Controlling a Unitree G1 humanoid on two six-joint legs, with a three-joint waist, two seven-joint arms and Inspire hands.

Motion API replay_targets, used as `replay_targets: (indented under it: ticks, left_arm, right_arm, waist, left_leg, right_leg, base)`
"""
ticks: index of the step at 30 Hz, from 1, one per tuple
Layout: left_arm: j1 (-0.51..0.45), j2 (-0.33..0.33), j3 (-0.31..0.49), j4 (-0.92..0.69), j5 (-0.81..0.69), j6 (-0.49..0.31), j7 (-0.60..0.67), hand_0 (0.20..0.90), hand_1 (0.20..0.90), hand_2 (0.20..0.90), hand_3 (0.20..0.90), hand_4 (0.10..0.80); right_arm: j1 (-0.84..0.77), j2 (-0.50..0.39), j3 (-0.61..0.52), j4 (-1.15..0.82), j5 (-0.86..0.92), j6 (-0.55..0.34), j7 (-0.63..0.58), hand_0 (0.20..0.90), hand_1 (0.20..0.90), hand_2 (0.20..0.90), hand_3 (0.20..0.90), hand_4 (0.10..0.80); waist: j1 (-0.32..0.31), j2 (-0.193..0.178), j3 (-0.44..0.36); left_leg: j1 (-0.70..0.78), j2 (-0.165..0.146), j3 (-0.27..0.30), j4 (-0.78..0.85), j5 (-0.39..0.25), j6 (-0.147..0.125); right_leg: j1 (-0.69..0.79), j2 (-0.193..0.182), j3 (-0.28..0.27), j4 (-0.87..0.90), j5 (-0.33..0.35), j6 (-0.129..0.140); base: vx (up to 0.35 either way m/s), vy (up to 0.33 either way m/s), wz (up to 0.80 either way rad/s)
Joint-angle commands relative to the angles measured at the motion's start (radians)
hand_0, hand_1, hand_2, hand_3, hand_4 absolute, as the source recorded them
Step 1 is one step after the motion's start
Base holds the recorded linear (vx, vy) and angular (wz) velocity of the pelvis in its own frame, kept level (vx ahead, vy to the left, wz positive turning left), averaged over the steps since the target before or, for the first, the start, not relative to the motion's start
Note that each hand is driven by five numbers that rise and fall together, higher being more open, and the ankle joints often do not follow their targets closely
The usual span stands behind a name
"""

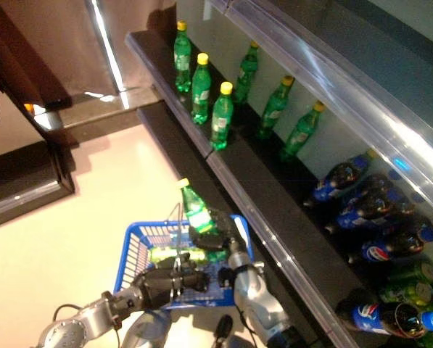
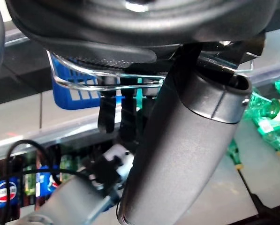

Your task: Pick up the drink and place into the basket.

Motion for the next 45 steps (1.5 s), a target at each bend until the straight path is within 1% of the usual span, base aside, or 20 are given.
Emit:
replay_targets:
  ticks: [1,6,9,12,14,16,19,23,24,25,29,30,31,33,34,36,38,40,42,45]
  left_arm:
    - [0.020,-0.186,-0.037,-0.399,-0.181,-0.074,-0.328,0.300,0.300,0.300,0.200,0.100]
    - [0.036,-0.166,-0.015,-0.404,-0.169,-0.094,-0.378,0.300,0.300,0.300,0.200,0.100]
    - [0.041,-0.165,-0.004,-0.410,-0.162,-0.101,-0.390,0.300,0.300,0.300,0.200,0.100]
    - [0.044,-0.166,-0.001,-0.414,-0.160,-0.101,-0.394,0.300,0.300,0.300,0.200,0.100]
    - [0.041,-0.165,-0.003,-0.415,-0.159,-0.105,-0.396,0.300,0.300,0.300,0.200,0.100]
    - [0.032,-0.166,-0.007,-0.415,-0.159,-0.108,-0.397,0.300,0.300,0.300,0.200,0.100]
    - [0.018,-0.162,-0.013,-0.419,-0.166,-0.093,-0.400,0.300,0.300,0.300,0.200,0.100]
    - [0.001,-0.147,-0.034,-0.424,-0.170,-0.073,-0.412,0.300,0.300,0.300,0.200,0.100]
    - [-0.005,-0.140,-0.041,-0.426,-0.170,-0.064,-0.421,0.300,0.300,0.300,0.200,0.100]
    - [-0.011,-0.131,-0.049,-0.428,-0.169,-0.058,-0.430,0.300,0.300,0.300,0.200,0.100]
    - [-0.033,-0.102,-0.077,-0.441,-0.153,-0.019,-0.462,0.300,0.300,0.300,0.200,0.100]
    - [-0.035,-0.099,-0.079,-0.442,-0.150,-0.013,-0.467,0.300,0.300,0.300,0.200,0.100]
    - [-0.046,-0.092,-0.088,-0.447,-0.146,-0.002,-0.472,0.300,0.300,0.300,0.200,0.100]
    - [-0.069,-0.075,-0.111,-0.457,-0.136,-0.005,-0.477,0.300,0.300,0.300,0.200,0.100]
    - [-0.072,-0.073,-0.112,-0.457,-0.134,-0.005,-0.480,0.300,0.300,0.300,0.200,0.100]
    - [-0.114,-0.058,-0.128,-0.469,-0.124,-0.020,-0.503,0.300,0.300,0.300,0.200,0.100]
    - [-0.137,-0.048,-0.134,-0.480,-0.117,-0.034,-0.536,0.300,0.300,0.300,0.200,0.100]
    - [-0.178,-0.040,-0.153,-0.500,-0.138,-0.048,-0.578,0.300,0.300,0.300,0.200,0.100]
    - [-0.226,-0.041,-0.174,-0.519,-0.186,-0.045,-0.580,0.300,0.300,0.300,0.200,0.100]
    - [-0.280,-0.059,-0.216,-0.534,-0.247,-0.022,-0.564,0.300,0.300,0.300,0.200,0.100]
  right_arm:
    - [0.019,-0.036,0.011,-0.031,-0.072,-0.182,0.052,0.300,0.300,0.300,0.200,0.100]
    - [0.073,-0.087,-0.016,-0.014,-0.086,-0.255,0.064,0.300,0.300,0.300,0.200,0.100]
    - [0.097,-0.101,-0.041,0.003,-0.110,-0.302,0.060,0.300,0.300,0.300,0.200,0.100]
    - [0.108,-0.107,-0.048,0.015,-0.132,-0.320,0.037,0.300,0.300,0.300,0.200,0.100]
    - [0.106,-0.111,-0.049,0.029,-0.172,-0.312,0.022,0.300,0.300,0.300,0.200,0.100]
    - [0.094,-0.118,-0.038,0.050,-0.227,-0.289,0.009,0.300,0.300,0.300,0.200,0.100]
    - [0.068,-0.132,-0.004,0.094,-0.290,-0.207,-0.001,0.300,0.300,0.300,0.200,0.100]
    - [0.019,-0.141,0.050,0.137,-0.329,-0.135,0.008,0.300,0.300,0.300,0.200,0.100]
    - [0.002,-0.144,0.072,0.149,-0.346,-0.105,0.016,0.300,0.300,0.300,0.200,0.100]
    - [-0.021,-0.146,0.093,0.162,-0.351,-0.063,0.038,0.300,0.300,0.300,0.200,0.100]
    - [-0.096,-0.147,0.168,0.192,-0.390,0.024,0.094,0.300,0.300,0.300,0.200,0.100]
    - [-0.103,-0.146,0.177,0.193,-0.395,0.029,0.091,0.300,0.300,0.300,0.200,0.100]
    - [-0.133,-0.140,0.201,0.199,-0.398,0.061,0.093,0.300,0.300,0.300,0.200,0.100]
    - [-0.197,-0.112,0.239,0.237,-0.386,0.098,0.126,0.300,0.300,0.300,0.200,0.100]
    - [-0.203,-0.109,0.241,0.239,-0.386,0.103,0.129,0.300,0.300,0.300,0.200,0.100]
    - [-0.259,-0.070,0.276,0.289,-0.368,0.116,0.151,0.300,0.300,0.300,0.200,0.100]
    - [-0.279,-0.052,0.289,0.306,-0.364,0.123,0.156,0.300,0.300,0.300,0.200,0.100]
    - [-0.306,-0.017,0.309,0.345,-0.357,0.120,0.164,0.300,0.300,0.300,0.200,0.100]
    - [-0.337,0.025,0.331,0.385,-0.360,0.119,0.173,0.300,0.300,0.300,0.200,0.100]
    - [-0.379,0.082,0.356,0.443,-0.366,0.114,0.182,0.300,0.300,0.300,0.200,0.100]
  waist:
    - [-0.008,0.041,-0.233]
    - [-0.021,0.040,-0.216]
    - [-0.030,0.038,-0.211]
    - [-0.035,0.037,-0.208]
    - [-0.038,0.038,-0.207]
    - [-0.040,0.041,-0.202]
    - [-0.035,0.044,-0.191]
    - [-0.019,0.046,-0.177]
    - [-0.012,0.044,-0.171]
    - [-0.005,0.040,-0.166]
    - [0.024,0.022,-0.145]
    - [0.027,0.020,-0.143]
    - [0.037,0.013,-0.138]
    - [0.052,-0.002,-0.132]
    - [0.053,-0.004,-0.132]
    - [0.070,-0.022,-0.129]
    - [0.077,-0.032,-0.129]
    - [0.087,-0.047,-0.133]
    - [0.093,-0.064,-0.139]
    - [0.102,-0.086,-0.147]
  left_leg:
    - [-0.017,-0.054,0.023,-0.121,0.092,0.105]
    - [-0.037,-0.051,0.030,-0.119,0.095,0.101]
    - [-0.042,-0.047,0.033,-0.122,0.096,0.099]
    - [-0.046,-0.045,0.036,-0.123,0.098,0.098]
    - [-0.050,-0.045,0.037,-0.121,0.097,0.098]
    - [-0.056,-0.044,0.039,-0.120,0.098,0.096]
    - [-0.069,-0.044,0.038,-0.113,0.100,0.093]
    - [-0.078,-0.044,0.032,-0.111,0.103,0.093]
    - [-0.083,-0.045,0.029,-0.109,0.103,0.092]
    - [-0.087,-0.046,0.024,-0.106,0.102,0.092]
    - [-0.095,-0.047,0.010,-0.103,0.103,0.093]
    - [-0.096,-0.047,0.008,-0.103,0.103,0.093]
    - [-0.096,-0.046,0.004,-0.105,0.104,0.094]
    - [-0.098,-0.045,-0.004,-0.105,0.104,0.096]
    - [-0.098,-0.045,-0.005,-0.106,0.104,0.096]
    - [-0.098,-0.044,-0.015,-0.110,0.104,0.100]
    - [-0.096,-0.043,-0.019,-0.114,0.105,0.101]
    - [-0.091,-0.041,-0.026,-0.120,0.104,0.104]
    - [-0.083,-0.036,-0.031,-0.124,0.103,0.104]
    - [-0.073,-0.032,-0.037,-0.126,0.099,0.106]
  right_leg:
    - [-0.071,0.020,-0.051,0.138,-0.058,0.002]
    - [-0.088,0.021,-0.047,0.138,-0.059,-0.001]
    - [-0.093,0.023,-0.043,0.132,-0.056,-0.002]
    - [-0.096,0.024,-0.040,0.129,-0.055,-0.003]
    - [-0.100,0.024,-0.036,0.128,-0.055,-0.004]
    - [-0.105,0.023,-0.034,0.127,-0.054,-0.006]
    - [-0.111,0.020,-0.034,0.126,-0.052,-0.008]
    - [-0.115,0.017,-0.041,0.125,-0.049,-0.008]
    - [-0.116,0.017,-0.044,0.126,-0.048,-0.008]
    - [-0.118,0.016,-0.046,0.126,-0.047,-0.007]
    - [-0.118,0.021,-0.055,0.122,-0.041,-0.007]
    - [-0.118,0.022,-0.056,0.122,-0.040,-0.006]
    - [-0.118,0.026,-0.058,0.121,-0.037,-0.007]
    - [-0.116,0.032,-0.061,0.120,-0.035,-0.006]
    - [-0.116,0.033,-0.061,0.120,-0.035,-0.007]
    - [-0.113,0.042,-0.062,0.115,-0.030,-0.006]
    - [-0.111,0.047,-0.062,0.111,-0.027,-0.006]
    - [-0.105,0.054,-0.062,0.106,-0.023,-0.005]
    - [-0.098,0.062,-0.060,0.102,-0.018,-0.004]
    - [-0.089,0.071,-0.055,0.099,-0.012,-0.003]
  base:
    - [-0.085,-0.002,-0.01]
    - [-0.084,-0.010,0.00]
    - [-0.062,-0.025,-0.01]
    - [-0.041,-0.016,-0.03]
    - [-0.050,-0.008,-0.04]
    - [-0.048,-0.002,-0.04]
    - [-0.056,-0.004,-0.01]
    - [-0.026,-0.013,0.00]
    - [-0.035,-0.050,0.02]
    - [-0.040,-0.068,0.05]
    - [-0.018,-0.087,0.06]
    - [0.013,-0.096,0.00]
    - [0.020,-0.114,0.02]
    - [0.027,-0.116,0.03]
    - [0.030,-0.094,0.04]
    - [0.045,-0.124,0.13]
    - [0.045,-0.101,0.19]
    - [0.066,-0.099,0.06]
    - [0.086,-0.103,0.03]
    - [0.092,-0.097,0.00]
